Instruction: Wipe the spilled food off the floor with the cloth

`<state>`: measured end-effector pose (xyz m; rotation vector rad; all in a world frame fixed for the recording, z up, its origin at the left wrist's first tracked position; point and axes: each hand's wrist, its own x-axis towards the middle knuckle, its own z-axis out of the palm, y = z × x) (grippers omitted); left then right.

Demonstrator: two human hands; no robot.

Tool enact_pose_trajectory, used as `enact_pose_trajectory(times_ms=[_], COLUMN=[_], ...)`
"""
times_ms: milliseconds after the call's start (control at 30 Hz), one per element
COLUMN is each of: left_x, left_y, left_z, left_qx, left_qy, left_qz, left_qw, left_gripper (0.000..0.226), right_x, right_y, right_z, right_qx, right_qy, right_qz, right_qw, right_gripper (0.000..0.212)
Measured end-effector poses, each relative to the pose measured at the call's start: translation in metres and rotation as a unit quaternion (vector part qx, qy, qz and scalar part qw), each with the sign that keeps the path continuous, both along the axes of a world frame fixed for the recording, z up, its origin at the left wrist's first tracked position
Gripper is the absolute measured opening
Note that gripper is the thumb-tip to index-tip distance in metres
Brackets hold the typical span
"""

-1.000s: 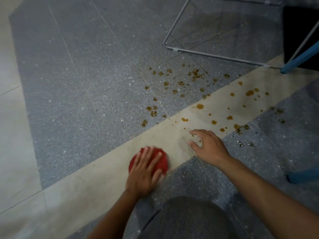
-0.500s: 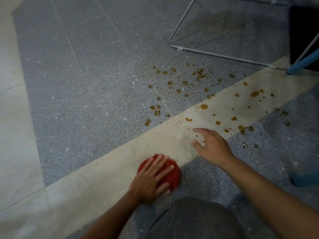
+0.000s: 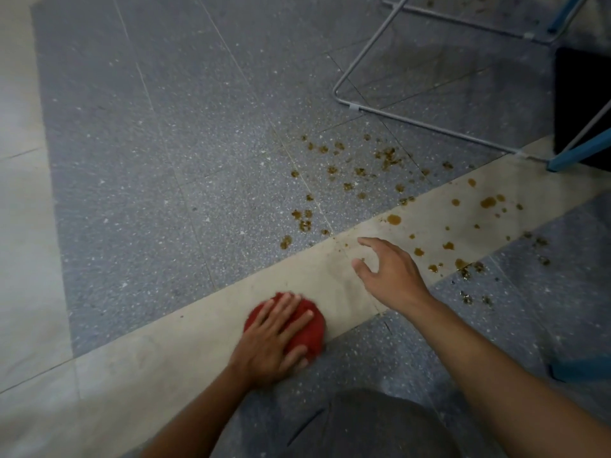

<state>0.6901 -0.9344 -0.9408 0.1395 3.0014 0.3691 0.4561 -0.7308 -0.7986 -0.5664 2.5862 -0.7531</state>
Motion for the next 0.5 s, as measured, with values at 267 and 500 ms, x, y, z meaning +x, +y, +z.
enact_pose_trajectory(times_ms=[267, 500], left_x=[-0.134, -0.054], left_y=[-0.023, -0.003], left_z=[0.029, 0.005], left_qx=[0.027, 0.01], left_qy=[-0.047, 0.002], left_qz=[0.359, -0.025], left_qw=[0.932, 1.0], left_gripper=[0.084, 0.073], right_x=[0.01, -0.01], right_y=[0.007, 0.0], right_z=[0.017, 0.04], right_qx=[0.033, 0.037], right_qy=[0.0, 0.02], right_qz=[-0.001, -0.015], right_qw=[0.999, 0.999], right_gripper=[0.051, 0.051])
